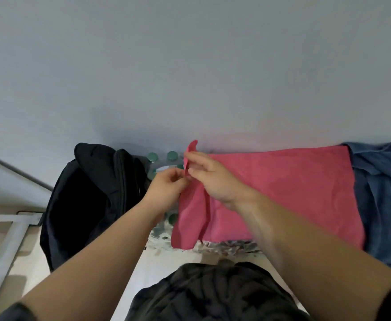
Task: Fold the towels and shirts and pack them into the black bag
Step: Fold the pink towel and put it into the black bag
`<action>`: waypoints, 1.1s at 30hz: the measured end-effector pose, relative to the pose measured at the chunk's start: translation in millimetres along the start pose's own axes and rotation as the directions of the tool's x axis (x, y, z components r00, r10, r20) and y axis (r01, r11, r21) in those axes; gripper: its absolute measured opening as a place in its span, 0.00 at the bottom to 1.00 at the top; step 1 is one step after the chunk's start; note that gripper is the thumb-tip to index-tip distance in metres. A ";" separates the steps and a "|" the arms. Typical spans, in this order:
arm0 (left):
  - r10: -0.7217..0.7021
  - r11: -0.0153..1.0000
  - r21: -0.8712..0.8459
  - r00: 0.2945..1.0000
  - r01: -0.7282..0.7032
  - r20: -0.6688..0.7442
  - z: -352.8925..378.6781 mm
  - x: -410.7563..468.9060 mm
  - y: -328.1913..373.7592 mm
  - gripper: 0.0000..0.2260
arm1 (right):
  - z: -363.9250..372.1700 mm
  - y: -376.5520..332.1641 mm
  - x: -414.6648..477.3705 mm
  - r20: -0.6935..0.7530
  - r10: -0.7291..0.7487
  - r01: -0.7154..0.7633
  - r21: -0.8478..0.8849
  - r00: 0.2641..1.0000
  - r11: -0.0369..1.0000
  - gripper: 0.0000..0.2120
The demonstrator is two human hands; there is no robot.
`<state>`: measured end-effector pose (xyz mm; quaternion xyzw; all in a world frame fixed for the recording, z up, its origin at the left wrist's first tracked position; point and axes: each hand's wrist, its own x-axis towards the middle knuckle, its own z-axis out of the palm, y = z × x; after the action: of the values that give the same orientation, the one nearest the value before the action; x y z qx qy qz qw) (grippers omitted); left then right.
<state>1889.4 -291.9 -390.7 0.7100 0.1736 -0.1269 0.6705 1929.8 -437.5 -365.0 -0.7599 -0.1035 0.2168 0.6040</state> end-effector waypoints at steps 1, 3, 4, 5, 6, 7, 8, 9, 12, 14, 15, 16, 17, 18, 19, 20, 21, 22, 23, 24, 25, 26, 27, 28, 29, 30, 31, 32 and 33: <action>0.021 1.000 0.000 0.999 -0.021 -0.036 2.5 -3.0 0.2 0.07 | -1.4 -3.3 1.4 0.013 0.010 -0.011 0.078 1.000 0.997 0.20; 0.051 0.998 0.049 0.991 -0.045 -0.126 2.9 -6.2 -0.3 0.06 | -3.2 -7.3 3.3 0.037 0.050 -0.057 0.239 0.998 0.969 0.18; 0.051 0.996 0.083 0.982 -0.036 -0.181 3.3 -8.1 0.3 0.06 | -7.1 -9.4 4.8 0.061 0.074 -0.089 0.308 0.995 0.947 0.18; 0.041 0.994 0.112 0.974 -0.016 -0.223 4.2 -11.0 0.8 0.04 | -12.3 -11.4 5.8 0.079 0.091 -0.114 0.354 0.993 0.929 0.18; 0.029 0.989 0.144 0.966 0.009 -0.258 5.5 -13.9 0.2 0.04 | -17.6 -12.1 7.5 0.092 0.102 -0.129 0.380 0.991 0.916 0.18; 0.013 0.981 0.191 0.959 0.044 -0.283 7.2 -17.4 -1.1 0.03 | -23.0 -12.2 9.1 0.103 0.107 -0.139 0.401 0.989 0.905 0.18; -0.003 0.968 0.239 0.953 0.079 -0.302 9.4 -20.7 -4.4 0.02 | -27.3 -10.8 11.8 0.112 0.114 -0.151 0.424 0.987 0.893 0.18; -0.018 0.949 0.291 0.947 0.117 -0.322 11.9 -24.7 -8.5 0.02 | -31.4 -10.0 13.3 0.128 0.124 -0.169 0.447 0.984 0.878 0.18; -0.018 0.916 0.363 0.923 0.169 -0.385 21.7 -39.8 -21.3 0.04 | -40.6 -3.4 18.1 0.188 0.156 -0.232 0.512 0.970 0.827 0.18; -0.005 0.912 0.366 0.897 0.186 -0.443 29.1 -50.0 -23.6 0.07 | -45.6 -1.7 21.8 0.227 0.162 -0.265 0.557 0.960 0.787 0.17; 0.004 0.911 0.363 0.877 0.194 -0.480 31.8 -54.7 -24.1 0.08 | -47.8 -1.3 24.0 0.244 0.166 -0.280 0.570 0.955 0.772 0.17; 0.014 0.913 0.356 0.857 0.199 -0.515 33.4 -59.5 -26.4 0.09 | -49.5 -0.7 25.7 0.262 0.169 -0.295 0.582 0.950 0.758 0.17; 0.026 0.918 0.345 0.836 0.197 -0.548 35.1 -65.4 -26.9 0.10 | -51.4 -0.7 27.3 0.279 0.164 -0.305 0.595 0.946 0.743 0.17; 0.040 0.924 0.332 0.816 0.190 -0.577 36.7 -70.6 -27.7 0.09 | -53.6 -1.1 29.1 0.294 0.152 -0.307 0.610 0.944 0.730 0.17; 0.052 0.931 0.318 0.799 0.178 -0.599 39.1 -76.2 -26.3 0.09 | -56.5 -2.5 29.7 0.306 0.141 -0.310 0.622 0.941 0.719 0.16; 0.068 0.940 0.304 0.785 0.157 -0.615 41.7 -81.8 -23.5 0.08 | -59.8 -4.6 29.9 0.315 0.132 -0.311 0.630 0.940 0.712 0.16; 0.076 0.951 0.281 0.779 0.132 -0.622 45.4 -87.3 -18.0 0.08 | -63.7 -7.7 28.7 0.318 0.122 -0.306 0.634 0.940 0.710 0.16; 0.086 0.961 0.260 0.782 0.099 -0.618 50.3 -92.2 -11.8 0.08 | -68.7 -9.9 27.5 0.317 0.114 -0.301 0.640 0.942 0.707 0.16; 0.094 0.969 0.238 0.796 0.065 -0.597 56.4 -96.3 -3.8 0.08 | -74.9 -13.2 24.7 0.313 0.110 -0.297 0.649 0.943 0.701 0.16; 0.096 0.977 0.212 0.820 0.032 -0.564 63.8 -99.7 5.8 0.08 | -82.3 -15.6 22.1 0.303 0.114 -0.294 0.658 0.946 0.693 0.17; 0.092 0.984 0.176 0.849 0.001 -0.519 73.3 -102.4 16.8 0.08 | -90.9 -16.9 19.3 0.288 0.119 -0.288 0.667 0.950 0.687 0.19; 0.085 0.990 0.140 0.882 -0.022 -0.463 83.6 -104.0 27.0 0.07 | -100.7 -16.4 16.3 0.269 0.123 -0.278 0.675 0.955 0.683 0.23; 0.078 0.992 0.121 0.912 -0.031 -0.402 94.4 -104.1 35.8 0.07 | -111.4 -14.8 12.9 0.246 0.125 -0.264 0.684 0.961 0.680 0.27; 0.076 0.993 0.115 0.938 -0.038 -0.339 105.7 -103.2 43.2 0.07 | -122.0 -12.0 9.5 0.219 0.123 -0.244 0.692 0.968 0.679 0.28; 0.080 0.992 0.120 0.961 -0.049 -0.264 119.7 -99.7 49.0 0.07 | -135.7 -7.9 5.1 0.183 0.118 -0.214 0.701 0.976 0.680 0.29; 0.082 0.990 0.132 0.977 -0.057 -0.196 130.7 -95.7 52.3 0.07 | -146.3 -3.8 1.0 0.148 0.116 -0.187 0.707 0.982 0.682 0.28; 0.084 0.986 0.154 0.987 -0.062 -0.135 140.4 -91.8 54.0 0.07 | -155.6 -0.8 -3.4 0.117 0.122 -0.169 0.710 0.986 0.684 0.26; 0.082 0.981 0.180 0.994 -0.067 -0.074 153.4 -86.3 54.3 0.06 | -169.5 3.9 -8.4 0.075 0.131 -0.145 0.709 0.988 0.690 0.24; 0.076 0.976 0.207 0.997 -0.070 -0.024 166.3 -81.0 52.7 0.05 | -183.1 8.5 -14.2 0.038 0.131 -0.120 0.699 0.991 0.705 0.20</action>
<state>1846.6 -465.9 -320.7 0.7834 0.1438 -0.1083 0.5948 1999.6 -605.4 -338.0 -0.4818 0.0423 0.2748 0.8310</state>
